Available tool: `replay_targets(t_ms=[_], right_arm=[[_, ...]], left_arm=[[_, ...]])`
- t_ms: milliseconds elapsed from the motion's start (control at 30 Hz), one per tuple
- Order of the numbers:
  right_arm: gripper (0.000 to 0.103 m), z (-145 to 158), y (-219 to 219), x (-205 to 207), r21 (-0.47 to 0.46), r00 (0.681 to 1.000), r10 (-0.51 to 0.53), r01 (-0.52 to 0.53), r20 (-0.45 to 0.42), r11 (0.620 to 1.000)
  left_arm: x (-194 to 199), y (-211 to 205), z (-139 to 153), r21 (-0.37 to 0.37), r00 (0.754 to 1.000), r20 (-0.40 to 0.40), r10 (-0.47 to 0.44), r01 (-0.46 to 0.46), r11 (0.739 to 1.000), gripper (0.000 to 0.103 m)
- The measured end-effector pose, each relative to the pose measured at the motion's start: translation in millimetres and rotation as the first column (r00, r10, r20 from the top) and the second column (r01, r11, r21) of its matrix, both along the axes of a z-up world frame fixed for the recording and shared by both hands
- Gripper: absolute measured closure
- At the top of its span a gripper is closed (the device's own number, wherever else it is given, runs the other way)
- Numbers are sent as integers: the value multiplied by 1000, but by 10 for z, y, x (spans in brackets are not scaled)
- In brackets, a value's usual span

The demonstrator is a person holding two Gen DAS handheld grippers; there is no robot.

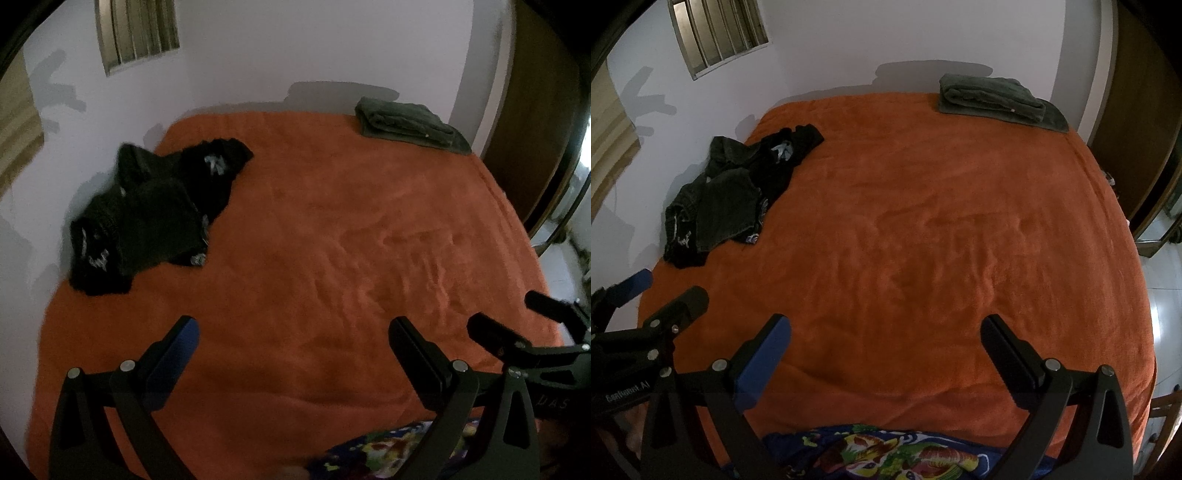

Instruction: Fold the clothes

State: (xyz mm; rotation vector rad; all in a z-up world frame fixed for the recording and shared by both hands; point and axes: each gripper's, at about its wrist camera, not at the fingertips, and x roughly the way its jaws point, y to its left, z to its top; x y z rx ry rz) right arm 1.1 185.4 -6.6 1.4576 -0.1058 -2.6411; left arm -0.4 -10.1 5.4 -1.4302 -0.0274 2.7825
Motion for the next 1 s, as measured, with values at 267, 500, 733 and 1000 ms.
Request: replay_targets(t_ms=[267,500,733,1000], right_arm=[[0,-3,-44,10,-12,1000,18,-18,11,1000],[0,-16,-33,1,-24,1000,15,-15,20,1000],[0,-5,-37,-6,-28,1000,20,-19,21,999],[0,-43,-38,28,-16,1000,3,-3,6,1000]], left_arm=[[-38,1,-19,-44,1000,-8,5,-5,999,0],[-14,33,-52,-50,1000,-15,4,-5,999,0],[21,103,-45,-75,1000,-28,-2,0,997,0],[-90,190,-125,-145,997,75,19,-8,989,0]])
